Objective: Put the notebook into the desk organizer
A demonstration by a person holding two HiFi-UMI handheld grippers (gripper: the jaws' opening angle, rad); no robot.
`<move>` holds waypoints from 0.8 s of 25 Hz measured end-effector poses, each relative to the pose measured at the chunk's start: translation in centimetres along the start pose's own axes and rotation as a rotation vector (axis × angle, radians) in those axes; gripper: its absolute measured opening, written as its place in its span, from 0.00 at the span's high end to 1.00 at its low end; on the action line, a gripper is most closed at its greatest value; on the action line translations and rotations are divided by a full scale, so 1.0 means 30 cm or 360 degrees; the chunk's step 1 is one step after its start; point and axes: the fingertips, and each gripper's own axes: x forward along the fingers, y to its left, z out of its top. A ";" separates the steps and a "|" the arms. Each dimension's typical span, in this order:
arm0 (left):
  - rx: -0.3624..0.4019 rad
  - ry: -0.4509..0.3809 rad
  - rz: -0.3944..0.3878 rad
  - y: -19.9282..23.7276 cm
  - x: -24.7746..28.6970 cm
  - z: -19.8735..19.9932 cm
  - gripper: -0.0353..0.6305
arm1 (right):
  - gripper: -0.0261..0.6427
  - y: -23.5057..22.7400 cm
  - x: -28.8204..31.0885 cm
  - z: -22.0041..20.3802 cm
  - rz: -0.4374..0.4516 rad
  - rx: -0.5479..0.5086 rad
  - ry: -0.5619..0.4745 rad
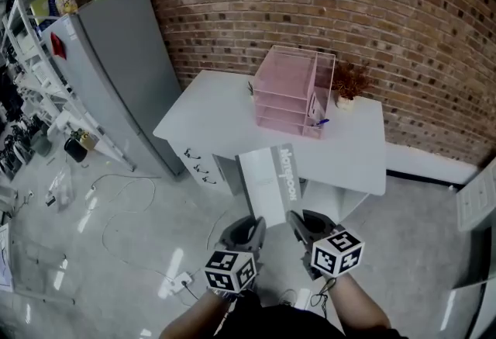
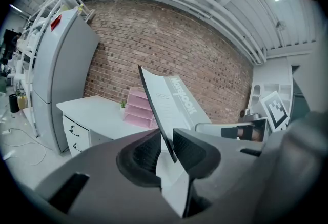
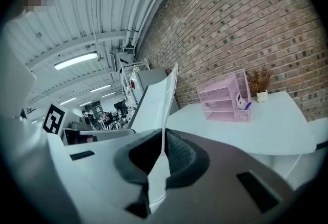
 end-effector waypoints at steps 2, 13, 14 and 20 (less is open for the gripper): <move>-0.0008 0.0000 -0.0001 0.042 -0.004 0.004 0.83 | 0.94 0.014 0.041 -0.002 0.0000 0.0002 0.0007; -0.0056 0.0015 -0.0019 0.348 -0.015 0.061 0.84 | 0.94 0.110 0.336 0.012 -0.0020 0.0018 0.0052; -0.0059 0.0016 -0.0021 0.377 -0.015 0.067 0.84 | 0.94 0.118 0.365 0.013 -0.0022 0.0018 0.0055; -0.0057 0.0012 -0.0026 0.539 -0.008 0.106 0.84 | 0.94 0.157 0.527 0.028 -0.0024 0.0009 0.0060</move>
